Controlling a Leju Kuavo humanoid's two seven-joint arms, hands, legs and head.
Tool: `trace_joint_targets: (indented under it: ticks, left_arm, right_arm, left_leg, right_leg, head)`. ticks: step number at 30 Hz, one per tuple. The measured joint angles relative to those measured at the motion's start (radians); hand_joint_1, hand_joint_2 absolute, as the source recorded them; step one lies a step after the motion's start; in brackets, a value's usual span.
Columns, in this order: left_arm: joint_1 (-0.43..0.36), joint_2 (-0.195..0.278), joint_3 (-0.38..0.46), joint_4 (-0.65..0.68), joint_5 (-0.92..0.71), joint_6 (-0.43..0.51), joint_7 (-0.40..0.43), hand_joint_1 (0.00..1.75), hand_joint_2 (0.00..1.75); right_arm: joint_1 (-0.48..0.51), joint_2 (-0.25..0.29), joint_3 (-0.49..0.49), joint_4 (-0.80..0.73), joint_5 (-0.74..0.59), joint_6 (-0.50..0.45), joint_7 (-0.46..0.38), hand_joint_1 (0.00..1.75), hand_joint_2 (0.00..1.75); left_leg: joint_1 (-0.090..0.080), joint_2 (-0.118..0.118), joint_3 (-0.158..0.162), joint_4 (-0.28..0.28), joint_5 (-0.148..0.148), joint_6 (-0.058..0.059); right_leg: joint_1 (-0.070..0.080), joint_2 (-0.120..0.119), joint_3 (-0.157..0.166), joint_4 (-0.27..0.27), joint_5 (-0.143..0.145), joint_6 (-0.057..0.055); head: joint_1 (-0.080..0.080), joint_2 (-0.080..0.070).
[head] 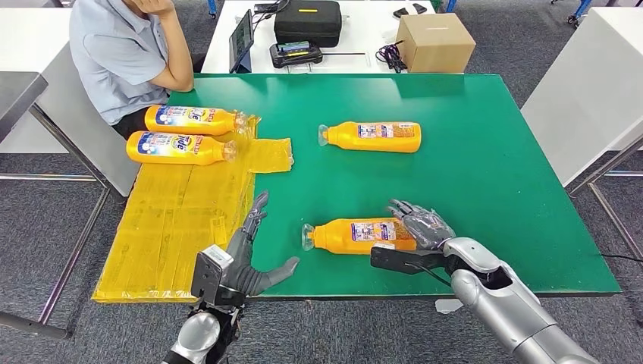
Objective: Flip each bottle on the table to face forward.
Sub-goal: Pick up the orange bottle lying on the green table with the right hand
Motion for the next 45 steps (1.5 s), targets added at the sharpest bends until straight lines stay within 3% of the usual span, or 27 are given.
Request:
trace_joint_targets:
  ticks: [16, 17, 20, 21, 22, 35, 45]
  left_arm:
    - [-0.036, 0.001, -0.025, 0.040, 0.018, -0.021, 0.002, 0.00, 1.75]
    - [-0.040, 0.001, -0.027, 0.043, 0.020, -0.023, 0.002, 0.00, 1.75]
    - [-0.050, 0.001, -0.035, 0.053, 0.024, -0.028, 0.001, 0.00, 1.75]
    - [-0.053, 0.001, -0.038, 0.056, 0.026, -0.029, 0.001, 0.00, 1.75]
    - [-0.055, 0.001, -0.041, 0.060, 0.029, -0.030, 0.001, 0.00, 1.75]
    - [-0.067, 0.000, -0.050, 0.074, 0.034, -0.030, -0.004, 0.00, 1.75]
    - [-0.069, 0.000, -0.058, 0.074, 0.032, -0.018, -0.010, 0.00, 1.75]
  right_arm:
    - [-0.037, -0.002, 0.039, 0.073, -0.074, 0.053, -0.012, 0.00, 1.75]
    - [-0.043, -0.003, 0.040, 0.081, -0.083, 0.058, -0.014, 0.18, 1.75]
    - [-0.058, -0.006, 0.044, 0.110, -0.094, 0.064, -0.018, 1.44, 1.75]
    - [-0.062, -0.006, 0.046, 0.120, -0.096, 0.064, -0.020, 1.70, 1.75]
    - [-0.066, -0.007, 0.047, 0.128, -0.097, 0.065, -0.022, 1.75, 1.75]
    - [-0.063, 0.006, 0.032, 0.190, -0.103, -0.022, -0.052, 1.75, 1.75]
    - [0.003, 0.065, -0.076, 0.197, -0.117, -0.081, -0.130, 1.75, 1.75]
  left_leg:
    - [0.000, 0.000, 0.000, 0.000, 0.000, 0.000]
    - [0.000, 0.000, 0.000, 0.000, 0.000, 0.000]
    - [0.000, 0.000, 0.000, 0.000, 0.000, 0.000]
    - [0.000, 0.000, 0.000, 0.000, 0.000, 0.000]
    - [0.000, 0.000, 0.000, 0.000, 0.000, 0.000]
    - [0.000, 0.000, 0.001, 0.000, 0.000, 0.000]
    - [0.000, 0.001, 0.002, 0.000, 0.000, 0.000]
  right_leg:
    - [0.000, 0.000, 0.000, 0.000, 0.000, 0.000]
    - [0.000, 0.000, 0.000, 0.000, 0.000, 0.000]
    - [0.000, 0.000, 0.000, 0.000, 0.000, 0.000]
    - [0.000, 0.000, 0.000, 0.000, 0.000, 0.000]
    - [0.000, 0.000, 0.000, 0.000, 0.000, 0.000]
    - [0.000, 0.000, 0.000, 0.000, 0.000, 0.000]
    - [0.000, 0.000, 0.001, 0.000, 0.000, 0.000]
  head:
    - [0.000, 0.000]
    - [0.000, 0.000]
    - [0.000, 0.000]
    - [0.000, 0.000]
    - [0.000, 0.000]
    - [0.000, 0.000]
    - [0.000, 0.000]
